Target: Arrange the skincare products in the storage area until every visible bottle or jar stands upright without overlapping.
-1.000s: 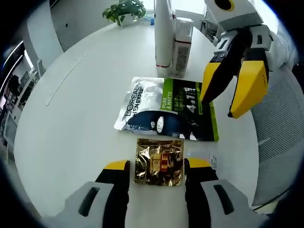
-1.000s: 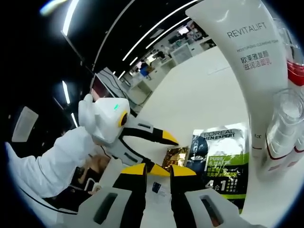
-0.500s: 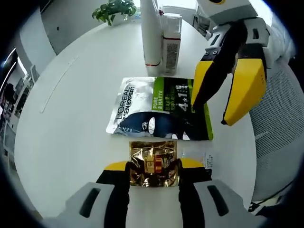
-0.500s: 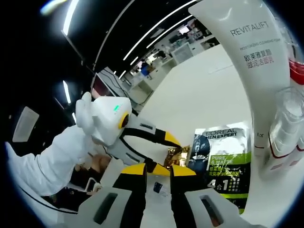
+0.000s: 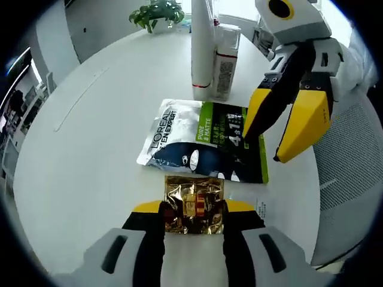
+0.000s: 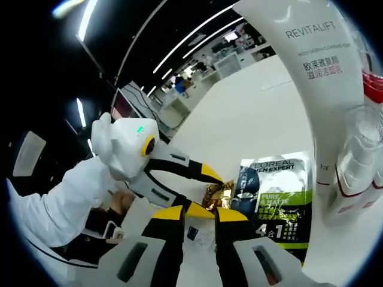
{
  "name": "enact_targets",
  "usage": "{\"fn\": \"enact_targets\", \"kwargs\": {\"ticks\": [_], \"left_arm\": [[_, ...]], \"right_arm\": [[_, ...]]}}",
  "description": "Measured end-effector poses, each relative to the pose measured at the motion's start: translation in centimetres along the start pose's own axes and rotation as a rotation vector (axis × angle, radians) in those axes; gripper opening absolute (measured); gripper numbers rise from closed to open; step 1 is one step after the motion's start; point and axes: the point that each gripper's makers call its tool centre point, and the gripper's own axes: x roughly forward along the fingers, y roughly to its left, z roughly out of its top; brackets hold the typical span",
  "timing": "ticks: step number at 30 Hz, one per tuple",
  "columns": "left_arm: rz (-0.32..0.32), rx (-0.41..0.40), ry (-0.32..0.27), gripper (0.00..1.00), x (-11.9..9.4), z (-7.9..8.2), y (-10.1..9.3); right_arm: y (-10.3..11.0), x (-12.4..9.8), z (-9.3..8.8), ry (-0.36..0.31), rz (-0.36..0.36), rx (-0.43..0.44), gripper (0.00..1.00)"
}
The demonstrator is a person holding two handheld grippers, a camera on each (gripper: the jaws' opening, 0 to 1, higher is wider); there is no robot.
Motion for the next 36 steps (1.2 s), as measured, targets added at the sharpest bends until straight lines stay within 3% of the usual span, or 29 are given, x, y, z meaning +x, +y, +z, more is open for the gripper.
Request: {"fn": "enact_targets", "kwargs": {"ticks": [1,3,4,9,13,19,27,31,36], "left_arm": [[0.022,0.006,-0.017,0.04,0.0,0.2,0.3],[0.040,-0.007,0.013,0.02,0.0,-1.0,0.7],[0.038,-0.029,-0.021,0.03,-0.1,-0.2,0.4],[0.032,-0.053,-0.042,0.18,-0.9,-0.1,0.2],[0.055,-0.022,-0.073,0.12,-1.4,-0.2,0.6],[0.033,-0.011,-0.070,0.18,-0.6,-1.2,-0.4],[0.058,0.040,-0.091,0.17,-0.7,-1.4,0.3],[0.082,0.042,-0.111,0.10,-0.8,-1.4,0.5],[0.093,0.011,-0.135,0.10,-1.0,-1.5,1.0]], "right_arm": [[-0.2,0.0,-0.3,0.011,-0.012,-0.022,0.14],[-0.7,0.1,-0.9,0.044,-0.053,-0.108,0.15],[-0.9,0.3,-1.2,0.057,-0.067,-0.135,0.15],[-1.0,0.7,-1.3,0.062,-0.061,-0.142,0.15],[-1.3,0.6,-1.9,0.087,-0.079,-0.192,0.15],[-0.6,0.8,-2.8,0.120,-0.057,-0.220,0.15],[-0.3,1.2,-4.4,0.181,-0.049,-0.294,0.16],[-0.6,1.4,-4.7,0.190,-0.046,-0.289,0.16],[-1.0,1.5,-4.3,0.169,-0.065,-0.266,0.16]]}}
